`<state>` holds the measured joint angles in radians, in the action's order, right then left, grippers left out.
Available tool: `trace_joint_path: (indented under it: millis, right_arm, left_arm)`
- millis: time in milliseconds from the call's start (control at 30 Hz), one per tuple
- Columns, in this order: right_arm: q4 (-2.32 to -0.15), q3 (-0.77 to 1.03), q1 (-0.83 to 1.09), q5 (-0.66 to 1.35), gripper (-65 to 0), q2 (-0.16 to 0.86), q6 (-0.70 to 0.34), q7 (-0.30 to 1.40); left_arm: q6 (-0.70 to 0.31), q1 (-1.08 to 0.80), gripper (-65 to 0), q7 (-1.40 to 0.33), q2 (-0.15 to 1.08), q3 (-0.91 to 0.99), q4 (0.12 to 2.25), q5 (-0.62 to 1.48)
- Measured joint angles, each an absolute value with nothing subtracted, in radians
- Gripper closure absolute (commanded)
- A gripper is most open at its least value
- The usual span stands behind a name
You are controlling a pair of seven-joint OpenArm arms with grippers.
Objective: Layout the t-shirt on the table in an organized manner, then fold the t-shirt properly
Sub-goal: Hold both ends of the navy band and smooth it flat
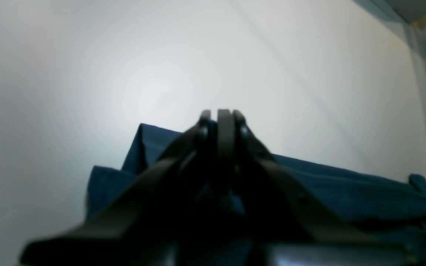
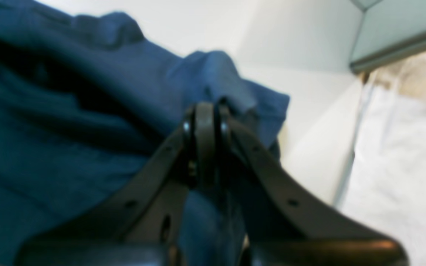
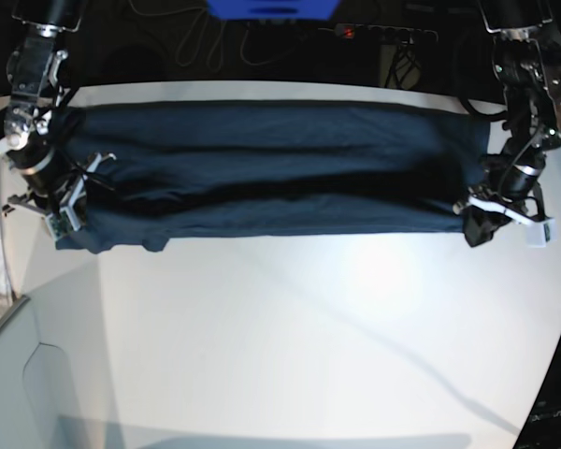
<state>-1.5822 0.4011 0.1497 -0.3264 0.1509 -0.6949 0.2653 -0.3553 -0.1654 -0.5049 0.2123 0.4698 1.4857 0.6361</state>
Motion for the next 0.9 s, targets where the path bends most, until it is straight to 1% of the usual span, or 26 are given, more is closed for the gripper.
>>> trace_joint_path:
  millis: [200, 333, 500, 667, 900]
  right_arm:
    - [-1.654, 0.441, 0.189, -0.329, 0.0, 0.126, -0.694, 0.265]
    - [-1.666, 0.439, 0.219, -0.328, 0.0, 0.123, -0.694, 0.265]
    - [-1.623, 0.440, 0.231, -0.325, 0.0, 0.121, -0.693, 0.262]
    - [-1.565, 0.440, 0.237, -0.329, 0.0, 0.121, -0.694, 0.269]
    - [-1.507, 0.439, 0.243, -0.329, 0.0, 0.121, -0.694, 0.267]
  left_arm:
    - [-0.356, -0.213, -0.2, -0.508, 0.199, 0.562, 1.525, 0.634]
    - [-0.356, -0.228, -0.2, -0.508, 0.196, 0.561, 1.523, 0.634]
    - [-0.355, -0.261, -0.2, -0.509, 0.168, 0.569, 1.517, 0.625]
    - [-0.356, -0.273, -0.2, -0.506, 0.168, 0.566, 1.512, 0.627]
    - [-0.352, -0.282, -0.2, -0.508, 0.166, 0.567, 1.389, 0.634]
